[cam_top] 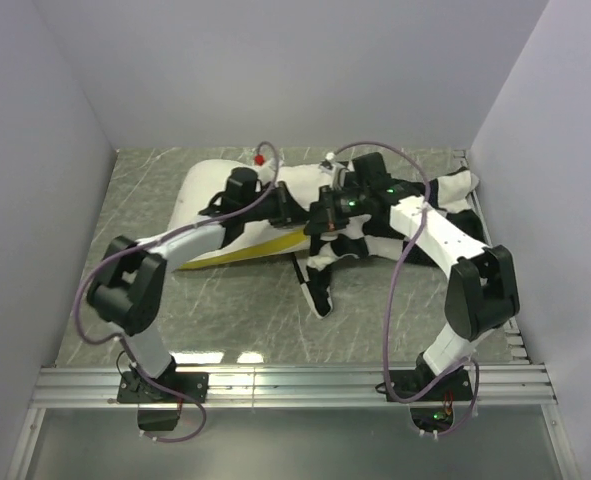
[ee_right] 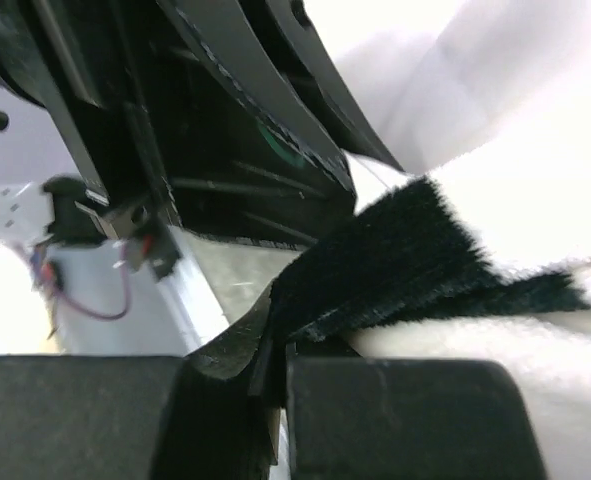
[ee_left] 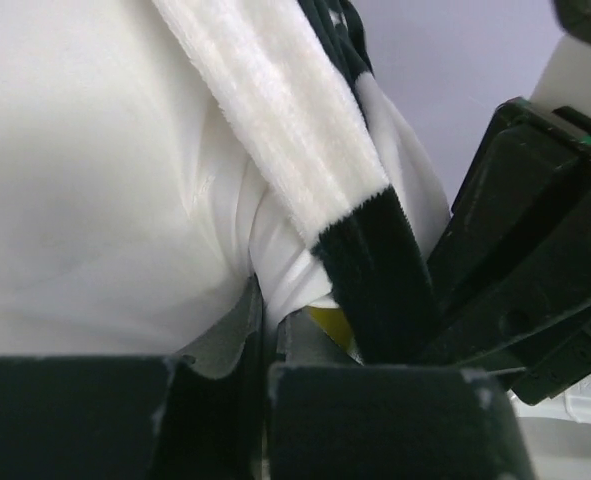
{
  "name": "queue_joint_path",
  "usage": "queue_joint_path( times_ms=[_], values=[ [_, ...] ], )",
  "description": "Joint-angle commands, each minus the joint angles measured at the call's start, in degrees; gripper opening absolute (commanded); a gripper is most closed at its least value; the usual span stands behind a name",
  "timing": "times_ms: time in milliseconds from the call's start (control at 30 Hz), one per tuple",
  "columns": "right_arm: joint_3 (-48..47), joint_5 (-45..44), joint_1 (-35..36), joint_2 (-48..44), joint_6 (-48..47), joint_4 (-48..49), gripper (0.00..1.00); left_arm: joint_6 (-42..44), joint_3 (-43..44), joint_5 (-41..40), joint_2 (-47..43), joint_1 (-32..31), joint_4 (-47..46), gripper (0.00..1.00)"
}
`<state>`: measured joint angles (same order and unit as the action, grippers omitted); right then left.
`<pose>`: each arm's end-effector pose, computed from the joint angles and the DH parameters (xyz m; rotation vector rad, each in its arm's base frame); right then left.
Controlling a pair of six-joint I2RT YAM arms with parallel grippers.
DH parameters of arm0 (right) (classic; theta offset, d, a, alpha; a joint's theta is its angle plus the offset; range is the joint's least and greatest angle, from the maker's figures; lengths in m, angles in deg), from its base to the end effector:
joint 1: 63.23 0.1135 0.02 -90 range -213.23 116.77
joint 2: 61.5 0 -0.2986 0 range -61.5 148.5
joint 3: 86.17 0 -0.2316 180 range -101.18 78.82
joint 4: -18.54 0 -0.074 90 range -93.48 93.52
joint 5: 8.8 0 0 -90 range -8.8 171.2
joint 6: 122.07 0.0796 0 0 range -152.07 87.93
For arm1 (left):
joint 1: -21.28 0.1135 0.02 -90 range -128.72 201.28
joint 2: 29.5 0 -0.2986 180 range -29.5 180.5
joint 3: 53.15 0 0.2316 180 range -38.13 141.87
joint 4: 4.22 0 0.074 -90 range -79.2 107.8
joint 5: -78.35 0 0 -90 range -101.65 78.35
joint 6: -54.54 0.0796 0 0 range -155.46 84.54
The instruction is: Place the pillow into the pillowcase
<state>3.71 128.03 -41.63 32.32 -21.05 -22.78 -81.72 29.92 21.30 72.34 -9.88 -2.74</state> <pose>0.3150 0.1872 0.3056 -0.6302 2.2796 1.2382 0.3478 -0.2609 0.2825 0.1537 2.1457 -1.4045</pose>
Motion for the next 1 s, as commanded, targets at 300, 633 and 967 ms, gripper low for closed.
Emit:
queue_joint_path(
  times_ms=[300,633,967],
  values=[
    [6.2,2.0,3.3,-5.7,-3.1,-6.1,0.00,-1.2,-6.0,7.6,-0.3,-7.0,-17.1,0.00],
    [9.0,-9.6,-8.6,-11.2,-10.1,-13.9,0.14,-2.6,13.9,7.7,19.0,-9.7,-21.6,0.21],
    [6.4,-17.8,-14.5,-13.4,-21.9,-26.7,0.61,41.2,10.5,10.6,-5.4,-7.1,33.3,0.80]
  ],
)
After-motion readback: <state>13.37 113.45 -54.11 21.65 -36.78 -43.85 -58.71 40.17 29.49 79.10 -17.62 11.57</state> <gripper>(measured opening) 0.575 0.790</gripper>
